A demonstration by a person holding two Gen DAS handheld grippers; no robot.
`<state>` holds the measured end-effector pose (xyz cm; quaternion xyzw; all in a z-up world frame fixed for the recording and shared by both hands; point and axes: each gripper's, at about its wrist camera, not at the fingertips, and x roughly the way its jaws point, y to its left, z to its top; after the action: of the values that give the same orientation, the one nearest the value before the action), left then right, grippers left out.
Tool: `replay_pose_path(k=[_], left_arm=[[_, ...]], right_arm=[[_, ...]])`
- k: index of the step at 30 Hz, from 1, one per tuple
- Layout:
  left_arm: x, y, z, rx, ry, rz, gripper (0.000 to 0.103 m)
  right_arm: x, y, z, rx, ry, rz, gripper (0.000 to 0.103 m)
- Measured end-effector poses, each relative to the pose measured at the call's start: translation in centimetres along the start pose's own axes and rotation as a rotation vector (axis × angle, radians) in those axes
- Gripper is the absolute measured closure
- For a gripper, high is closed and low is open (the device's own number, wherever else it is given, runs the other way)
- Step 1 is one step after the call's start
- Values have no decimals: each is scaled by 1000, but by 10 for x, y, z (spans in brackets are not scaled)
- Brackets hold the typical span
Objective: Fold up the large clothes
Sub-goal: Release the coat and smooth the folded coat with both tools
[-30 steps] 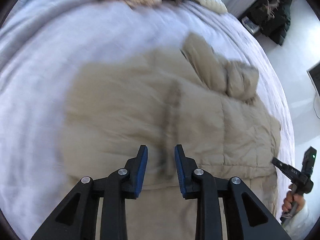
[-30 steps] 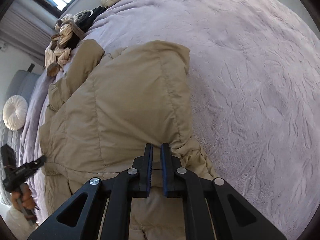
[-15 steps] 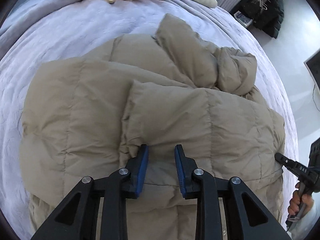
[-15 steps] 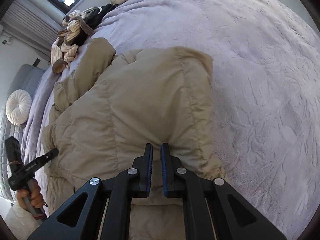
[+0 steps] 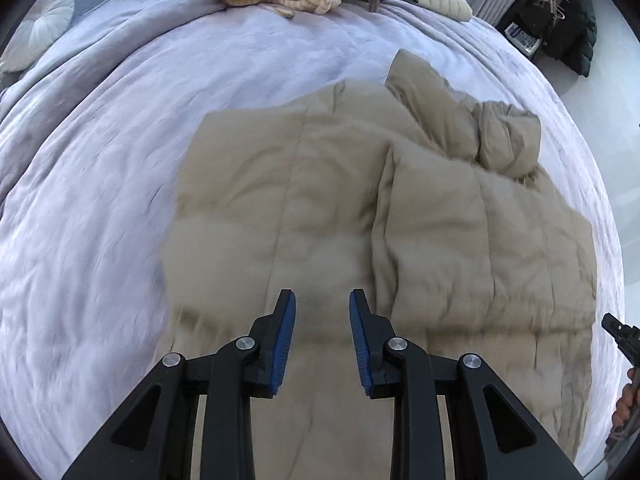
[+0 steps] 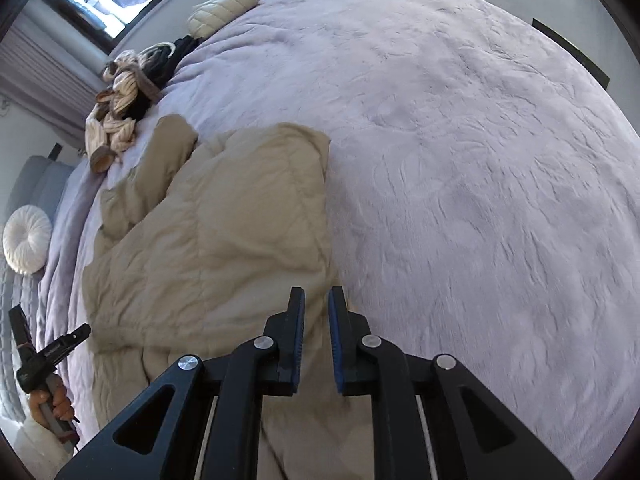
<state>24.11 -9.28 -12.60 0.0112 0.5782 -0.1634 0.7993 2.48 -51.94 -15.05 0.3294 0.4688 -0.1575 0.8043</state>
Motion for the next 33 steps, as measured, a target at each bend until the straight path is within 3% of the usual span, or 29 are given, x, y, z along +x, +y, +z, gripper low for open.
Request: replay_pose_path(k=[3, 9, 10, 11, 12, 13, 18, 20, 23, 25, 28, 31, 33], left_arm=[[-14, 5, -25, -30, 22, -3, 73], [-35, 4, -79, -35, 53, 75, 71], [-37, 4, -85, -41, 59, 74, 61], [-40, 5, -92, -54, 64, 73, 24], [-44, 6, -98, -66, 49, 82, 4], [-51, 6, -105, -68, 19, 94, 4], [-58, 10, -125, -69, 38, 111, 4], [-62, 12, -131, -61, 36, 117, 4], [-70, 20, -141, -49, 22, 101, 1], [-71, 29, -147, -51, 25, 71, 1], [-72, 48, -161, -47, 46, 54, 1], [-79, 67, -175, -61, 57, 35, 1], [-87, 85, -188, -104, 64, 21, 1]], right_arm=[[-8, -11, -15, 26, 26, 7, 88], [-16, -32, -42, 74, 98, 31, 87], [-18, -32, -48, 69, 110, 33, 82], [-20, -33, -53, 65, 119, 34, 78], [-22, -34, -58, 62, 126, 36, 70], [-23, -34, -62, 61, 132, 38, 62], [-34, -36, -86, 78, 144, 47, 60], [-40, -33, -96, 89, 139, 55, 54], [-51, -25, -110, 99, 121, 84, 36], [-58, -20, -124, 117, 100, 113, 19], [-64, -14, -148, 175, 79, 149, 18], [-68, -10, -173, 231, 78, 190, 0], [-73, -6, -186, 247, 77, 203, 0]])
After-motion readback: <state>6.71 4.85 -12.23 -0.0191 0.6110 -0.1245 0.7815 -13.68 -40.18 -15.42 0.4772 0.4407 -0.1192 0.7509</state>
